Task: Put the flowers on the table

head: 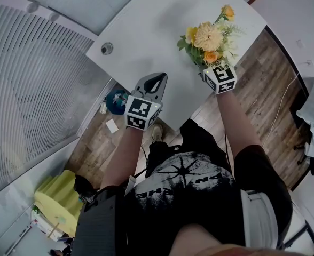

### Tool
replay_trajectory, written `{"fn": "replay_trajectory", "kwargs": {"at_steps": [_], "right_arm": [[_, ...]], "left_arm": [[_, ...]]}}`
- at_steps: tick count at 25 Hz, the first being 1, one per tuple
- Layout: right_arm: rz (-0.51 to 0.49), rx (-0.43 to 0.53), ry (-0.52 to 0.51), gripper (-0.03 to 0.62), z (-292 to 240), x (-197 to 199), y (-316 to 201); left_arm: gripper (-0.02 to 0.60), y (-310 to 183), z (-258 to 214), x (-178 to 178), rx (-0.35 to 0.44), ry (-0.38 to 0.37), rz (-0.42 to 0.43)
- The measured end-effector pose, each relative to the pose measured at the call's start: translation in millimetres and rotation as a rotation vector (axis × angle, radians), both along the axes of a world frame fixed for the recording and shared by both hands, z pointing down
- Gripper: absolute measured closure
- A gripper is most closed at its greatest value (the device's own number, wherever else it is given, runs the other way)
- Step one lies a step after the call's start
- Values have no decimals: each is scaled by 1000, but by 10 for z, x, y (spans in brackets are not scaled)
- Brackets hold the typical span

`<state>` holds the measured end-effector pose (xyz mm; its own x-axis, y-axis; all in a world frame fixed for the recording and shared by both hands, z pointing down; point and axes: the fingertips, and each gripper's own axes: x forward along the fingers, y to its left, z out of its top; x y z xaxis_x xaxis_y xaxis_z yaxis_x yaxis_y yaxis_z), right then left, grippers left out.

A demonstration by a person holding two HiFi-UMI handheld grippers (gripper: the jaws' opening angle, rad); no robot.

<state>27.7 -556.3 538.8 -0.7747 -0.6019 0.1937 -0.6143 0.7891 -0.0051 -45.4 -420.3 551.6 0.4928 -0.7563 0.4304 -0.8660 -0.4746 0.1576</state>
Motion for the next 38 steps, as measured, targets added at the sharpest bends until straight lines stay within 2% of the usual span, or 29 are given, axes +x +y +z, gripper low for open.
{"fn": "replay_trajectory", "kwargs": {"at_steps": [15, 22, 32, 33, 38], "right_arm": [[83, -8, 0, 318, 7, 199, 171], [157, -46, -20, 318, -44, 375, 518], [224, -13, 8, 321, -328, 558, 1066], [226, -4, 14, 329, -371, 556, 1115], [219, 6, -4, 484, -624, 490, 1474]], "left_arm": [[569, 63, -108, 20, 4, -14, 54], [569, 141, -300, 30, 42, -16, 95], [569, 286, -663, 180, 137, -17, 179], [569, 300, -693, 194, 147, -15, 188], [569, 516, -842, 175, 177, -20, 213]]}}
